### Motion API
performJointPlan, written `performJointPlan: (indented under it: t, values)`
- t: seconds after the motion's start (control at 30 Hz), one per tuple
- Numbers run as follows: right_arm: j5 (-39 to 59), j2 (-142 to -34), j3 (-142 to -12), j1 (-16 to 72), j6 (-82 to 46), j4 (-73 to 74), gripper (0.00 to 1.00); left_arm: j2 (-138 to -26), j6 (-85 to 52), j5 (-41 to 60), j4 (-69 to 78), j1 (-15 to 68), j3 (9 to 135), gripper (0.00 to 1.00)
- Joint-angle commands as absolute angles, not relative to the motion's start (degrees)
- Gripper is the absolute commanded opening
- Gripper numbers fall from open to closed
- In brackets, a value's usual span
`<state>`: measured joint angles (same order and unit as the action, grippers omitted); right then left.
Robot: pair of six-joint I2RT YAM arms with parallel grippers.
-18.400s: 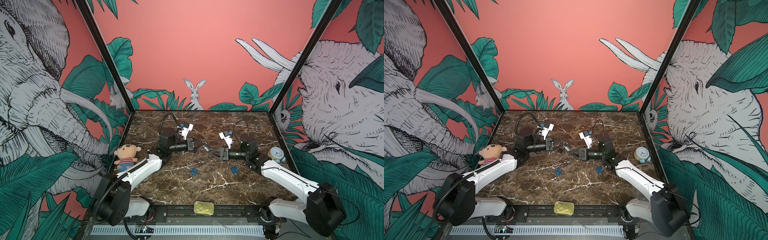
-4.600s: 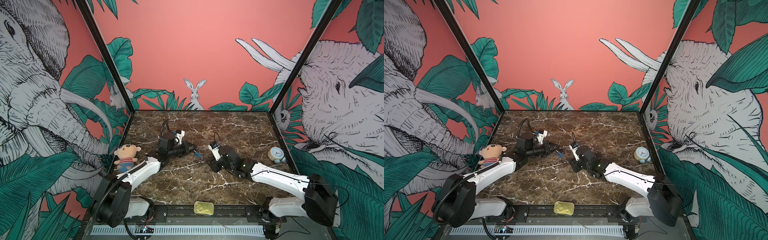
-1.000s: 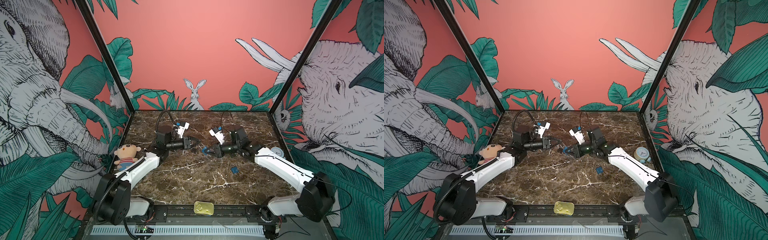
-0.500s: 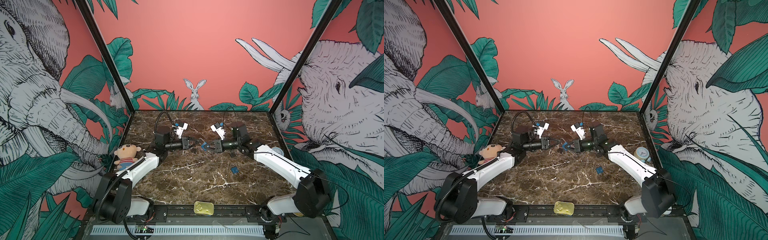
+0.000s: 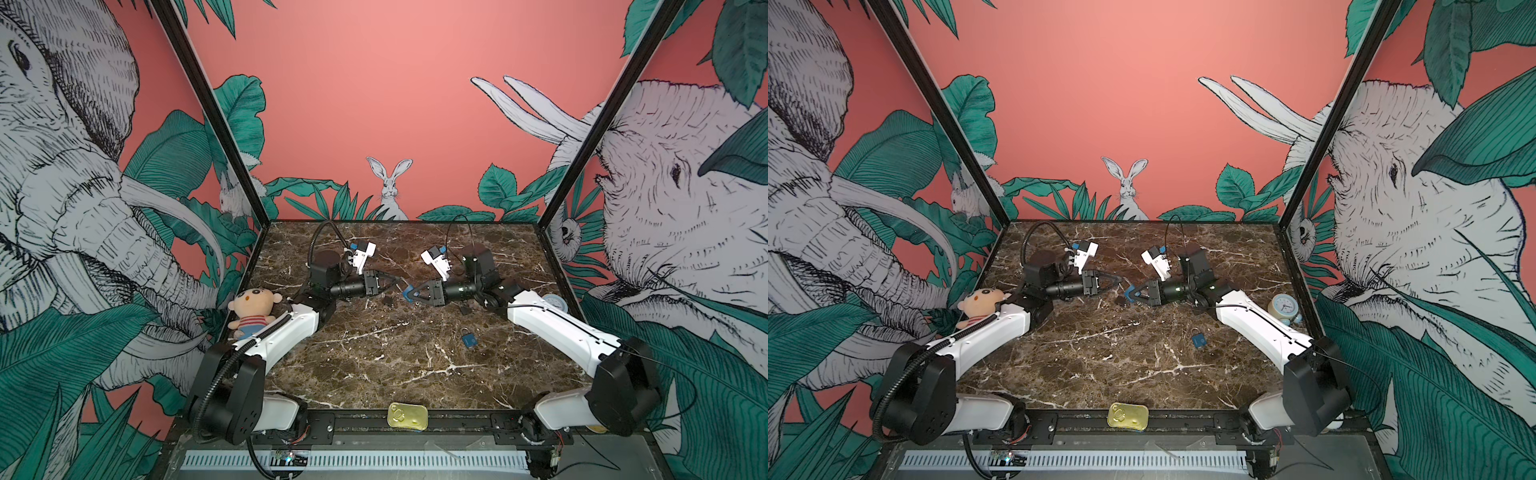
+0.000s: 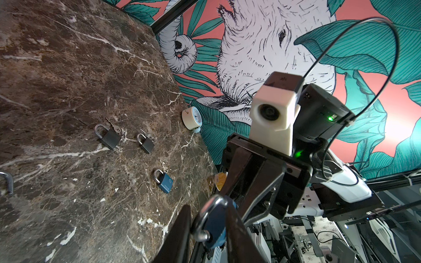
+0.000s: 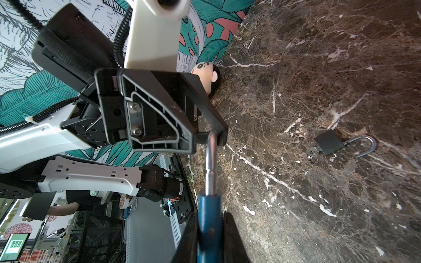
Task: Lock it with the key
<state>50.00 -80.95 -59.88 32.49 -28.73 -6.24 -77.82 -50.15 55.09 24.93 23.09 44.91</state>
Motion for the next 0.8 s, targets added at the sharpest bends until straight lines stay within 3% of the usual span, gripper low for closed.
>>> performJointPlan:
  t: [0.0, 0.4, 0.6, 0.77]
  values:
    - [51.2, -79.3, -60.2, 32.4, -29.1, -3.0, 0.00, -77.9, -50.9, 56.9, 27.5, 22.9, 46.5, 0.27]
    - [52.2, -79.1, -61.1, 32.4, -30.4, -2.4, 0.00, -79.2, -48.5, 57.1, 24.7, 22.9, 46.1, 0.15]
    - [53.0, -78.4, -60.4, 32.3, -32.4, -0.7, 0.00, -80.6, -49.2, 57.3, 26.2, 22.9, 45.4, 0.01]
    - [54.3, -77.4, -59.6, 32.4, -34.6, 1.3, 0.00, -81.3, -48.6, 57.1, 26.5, 22.9, 44.7, 0.00]
